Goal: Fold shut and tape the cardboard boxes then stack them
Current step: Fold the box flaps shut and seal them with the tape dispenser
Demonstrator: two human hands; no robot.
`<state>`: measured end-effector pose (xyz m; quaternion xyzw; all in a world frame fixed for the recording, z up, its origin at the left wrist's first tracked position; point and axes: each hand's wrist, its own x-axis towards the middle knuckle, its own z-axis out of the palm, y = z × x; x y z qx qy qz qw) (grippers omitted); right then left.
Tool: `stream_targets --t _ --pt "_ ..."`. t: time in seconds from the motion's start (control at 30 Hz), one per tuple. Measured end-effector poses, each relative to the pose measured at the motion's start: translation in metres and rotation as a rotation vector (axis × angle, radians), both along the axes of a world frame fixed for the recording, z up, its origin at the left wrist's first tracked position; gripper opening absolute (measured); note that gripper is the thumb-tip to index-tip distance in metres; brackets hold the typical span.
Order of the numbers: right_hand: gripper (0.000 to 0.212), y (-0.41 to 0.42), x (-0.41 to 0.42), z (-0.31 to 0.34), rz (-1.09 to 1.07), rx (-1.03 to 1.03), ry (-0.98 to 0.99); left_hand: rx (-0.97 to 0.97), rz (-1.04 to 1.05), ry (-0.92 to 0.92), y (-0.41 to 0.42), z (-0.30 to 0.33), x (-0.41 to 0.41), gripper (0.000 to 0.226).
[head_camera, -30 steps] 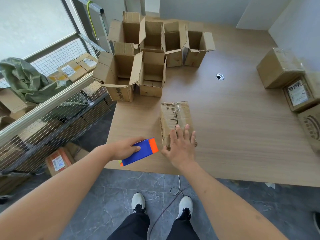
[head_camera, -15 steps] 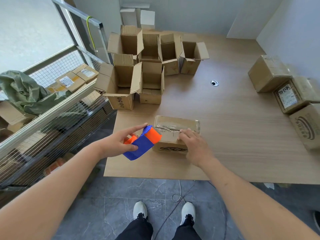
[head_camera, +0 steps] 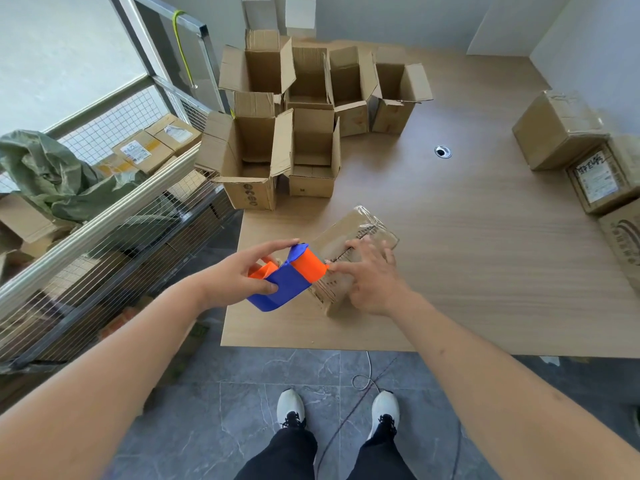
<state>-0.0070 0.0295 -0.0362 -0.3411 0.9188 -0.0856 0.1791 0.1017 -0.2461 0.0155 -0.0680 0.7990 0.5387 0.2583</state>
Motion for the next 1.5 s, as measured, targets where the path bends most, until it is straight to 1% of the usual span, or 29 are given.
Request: stream_targets --t 0.03,0.07,0.13,0.2,0.27,0.4,0.5,0.53,0.57,0.6,0.67,0.7,0.73,0.87,0.97,1.1,1.23,1.33,1.43,1.5 --pt "0.058 -0.003 0.002 0.002 -0.024 -0.015 -0.009 0.007 -0.001 0.006 0.000 0.002 0.000 0.083" --pt "0.057 -0.008 0.006 0.003 -0.042 -0.008 -0.011 0.015 -0.006 0.014 0.000 0.004 0.001 0.082" --pt "0.071 -0.018 0.015 0.003 -0.055 0.042 0.000 0.018 -0.012 0.022 0.000 0.008 0.002 0.081" --pt "0.073 -0.019 0.018 0.002 -0.035 0.072 0.032 0.014 -0.015 0.024 0.001 0.011 0.004 0.081" --pt "0.072 -0.008 0.010 0.005 0.029 0.095 0.016 0.010 -0.008 0.024 0.003 0.013 0.006 0.081" --pt "0.065 0.026 -0.015 0.021 0.172 0.152 -0.094 -0.030 -0.014 0.026 0.021 0.020 0.005 0.083" --pt "0.061 0.037 -0.030 0.036 0.228 0.188 -0.182 -0.055 0.001 0.025 0.041 0.027 0.005 0.084" --pt "0.058 0.039 -0.034 0.042 0.232 0.172 -0.221 -0.061 0.005 0.029 0.048 0.029 0.005 0.085" --pt "0.052 0.040 -0.036 0.049 0.217 0.115 -0.280 -0.070 0.005 0.033 0.055 0.031 0.004 0.086" --pt "0.046 0.042 -0.037 0.056 0.168 0.000 -0.377 -0.079 0.003 0.036 0.061 0.033 0.002 0.086" --pt "0.038 0.045 -0.034 0.068 0.014 -0.321 -0.653 -0.089 0.000 0.042 0.074 0.039 -0.001 0.086" --pt "0.034 0.046 -0.032 0.074 -0.041 -0.441 -0.758 -0.090 0.002 0.048 0.081 0.041 -0.002 0.086" --pt "0.031 0.049 -0.030 0.078 -0.072 -0.513 -0.817 -0.090 0.006 0.054 0.086 0.042 -0.003 0.086" --pt "0.024 0.062 -0.026 0.084 -0.186 -0.645 -0.996 -0.111 0.025 0.055 0.104 0.049 -0.004 0.086" --pt "0.020 0.073 -0.028 0.084 -0.219 -0.686 -1.094 -0.092 0.017 0.052 0.112 0.052 -0.004 0.086" --pt "0.012 0.076 -0.031 0.080 -0.225 -0.694 -1.043 -0.086 0.000 0.060 0.119 0.058 -0.008 0.087" --pt "0.009 0.071 -0.030 0.075 -0.298 -0.737 -0.909 -0.071 -0.028 0.037 0.117 0.062 -0.013 0.084" --pt "0.009 0.067 -0.027 0.068 -0.325 -0.749 -0.781 -0.049 -0.053 0.050 0.115 0.062 -0.015 0.073" --pt "0.016 0.067 -0.024 0.059 -0.345 -0.721 -0.601 -0.119 -0.085 0.116 0.119 0.053 -0.015 0.057" --pt "0.020 0.069 -0.018 0.053 -0.357 -0.694 -0.522 -0.124 -0.112 0.120 0.123 0.046 -0.013 0.054"
